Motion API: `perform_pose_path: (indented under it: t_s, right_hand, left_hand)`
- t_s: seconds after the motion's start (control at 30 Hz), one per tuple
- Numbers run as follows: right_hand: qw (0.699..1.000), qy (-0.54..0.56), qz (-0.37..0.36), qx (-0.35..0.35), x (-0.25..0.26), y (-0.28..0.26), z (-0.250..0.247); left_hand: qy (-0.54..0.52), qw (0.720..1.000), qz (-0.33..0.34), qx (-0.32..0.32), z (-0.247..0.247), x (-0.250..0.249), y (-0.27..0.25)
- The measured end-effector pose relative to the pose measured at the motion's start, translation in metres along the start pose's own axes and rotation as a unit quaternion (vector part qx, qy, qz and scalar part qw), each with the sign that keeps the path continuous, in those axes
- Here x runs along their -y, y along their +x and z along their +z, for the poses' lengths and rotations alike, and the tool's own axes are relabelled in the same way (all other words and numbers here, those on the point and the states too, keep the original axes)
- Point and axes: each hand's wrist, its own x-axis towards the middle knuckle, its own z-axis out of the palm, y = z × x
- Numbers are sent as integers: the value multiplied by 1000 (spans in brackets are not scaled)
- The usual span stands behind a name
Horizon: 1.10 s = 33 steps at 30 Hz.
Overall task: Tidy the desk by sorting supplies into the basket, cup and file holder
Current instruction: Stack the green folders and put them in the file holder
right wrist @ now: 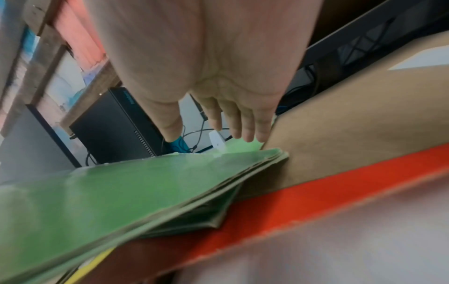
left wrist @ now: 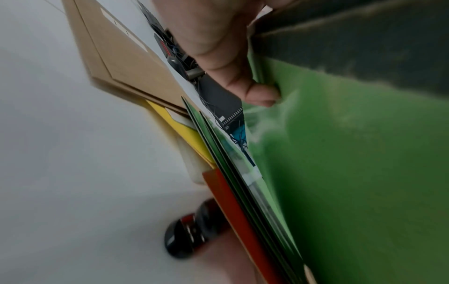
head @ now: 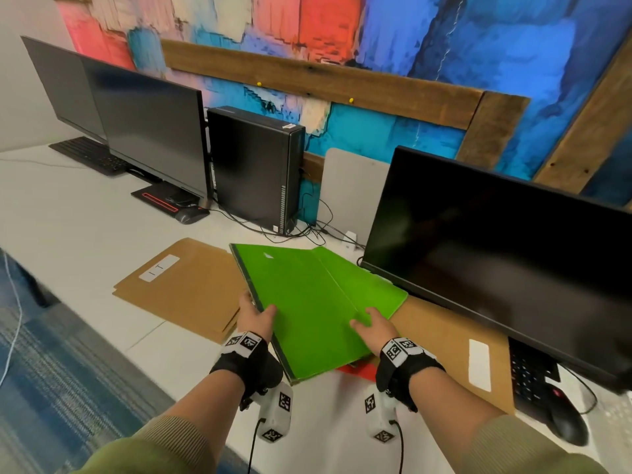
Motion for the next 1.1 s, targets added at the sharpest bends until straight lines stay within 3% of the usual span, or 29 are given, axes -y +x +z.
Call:
perform_pose_path:
  t_s: [0.3, 0.4, 0.47, 0.7, 0.9, 1.0, 1.1]
  right_hand:
    - [988, 146, 43, 28, -74, -52, -21]
    - [945, 310, 99, 45, -102, -68, -25]
    - [925, 357, 110, 62, -118, -87, -32]
    - [868, 489, 78, 29, -169, -125, -50]
    - [830, 556, -10, -38, -202, -146, -74]
    - [840, 538, -53, -59, -210, -153, -89]
    - [862, 491, -78, -93, -209, -154, -100]
  left_hand:
    - [-68, 988, 31, 138, 4, 10, -77]
    - [-43, 980, 54, 188, 5, 9, -100]
    - [-26, 975, 63, 213, 10, 9, -116]
    - [15, 961, 83, 262, 37, 31, -134]
    - [54, 949, 119, 287, 44, 17, -171]
    - [67, 940, 124, 311, 49, 23, -177]
    - [81, 944, 141, 287, 63, 19, -178]
